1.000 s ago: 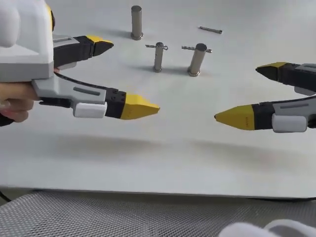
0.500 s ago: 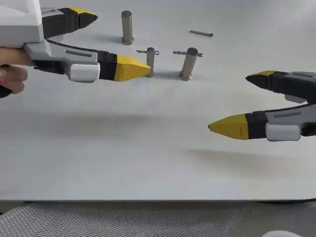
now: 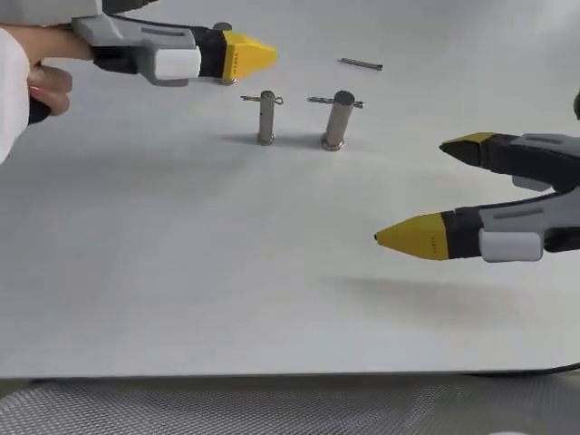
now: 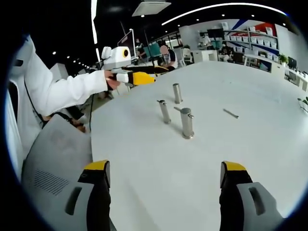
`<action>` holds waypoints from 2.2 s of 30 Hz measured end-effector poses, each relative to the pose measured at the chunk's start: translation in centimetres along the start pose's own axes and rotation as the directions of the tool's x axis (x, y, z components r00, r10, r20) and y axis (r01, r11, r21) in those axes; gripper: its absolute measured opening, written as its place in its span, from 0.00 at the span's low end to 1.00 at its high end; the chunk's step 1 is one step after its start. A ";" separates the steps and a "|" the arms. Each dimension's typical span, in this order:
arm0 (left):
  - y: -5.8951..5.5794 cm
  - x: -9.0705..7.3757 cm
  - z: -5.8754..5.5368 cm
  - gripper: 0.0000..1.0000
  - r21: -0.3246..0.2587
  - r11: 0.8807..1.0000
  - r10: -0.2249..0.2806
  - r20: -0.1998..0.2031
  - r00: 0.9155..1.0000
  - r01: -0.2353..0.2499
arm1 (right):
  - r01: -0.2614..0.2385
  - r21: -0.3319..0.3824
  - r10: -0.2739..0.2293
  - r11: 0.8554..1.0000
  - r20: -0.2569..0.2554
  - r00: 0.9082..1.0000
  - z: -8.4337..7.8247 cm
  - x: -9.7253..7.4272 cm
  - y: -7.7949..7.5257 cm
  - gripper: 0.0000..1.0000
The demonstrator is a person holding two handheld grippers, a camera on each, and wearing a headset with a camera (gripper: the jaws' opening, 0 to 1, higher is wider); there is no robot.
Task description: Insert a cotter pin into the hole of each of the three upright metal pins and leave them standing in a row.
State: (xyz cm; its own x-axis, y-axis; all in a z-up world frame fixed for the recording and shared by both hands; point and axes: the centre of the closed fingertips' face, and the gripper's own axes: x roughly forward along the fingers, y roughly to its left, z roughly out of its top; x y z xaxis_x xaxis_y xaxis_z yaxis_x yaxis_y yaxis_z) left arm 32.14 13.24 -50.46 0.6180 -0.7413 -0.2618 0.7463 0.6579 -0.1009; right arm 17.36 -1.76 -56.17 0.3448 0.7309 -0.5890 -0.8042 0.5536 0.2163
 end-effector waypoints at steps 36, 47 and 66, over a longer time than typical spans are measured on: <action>4.2 3.5 -5.7 0.21 -0.045 0.995 0.080 -0.155 0.985 -0.088 | -0.005 0.002 0.005 1.000 -0.044 0.999 -1.5 -0.4 0.3 0.87; 4.0 3.5 -5.7 0.12 0.080 0.992 0.108 -0.175 0.979 -0.095 | 0.010 0.012 -0.010 1.000 -0.033 0.999 -1.4 -0.5 -0.6 0.81; 2.3 -0.2 -1.0 0.11 0.040 0.995 0.096 -0.114 0.989 -0.092 | 0.029 0.011 -0.029 1.000 0.011 1.000 -0.6 -1.7 -0.5 0.81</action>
State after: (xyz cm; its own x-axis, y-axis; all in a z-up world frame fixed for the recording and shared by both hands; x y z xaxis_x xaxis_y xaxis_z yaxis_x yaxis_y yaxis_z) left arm 33.47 15.02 -51.65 0.6549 -0.6546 -0.3776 0.6954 0.7176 -0.0380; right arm 16.86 -3.55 -55.74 0.3730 0.7191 -0.5863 -0.7886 0.5787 0.2080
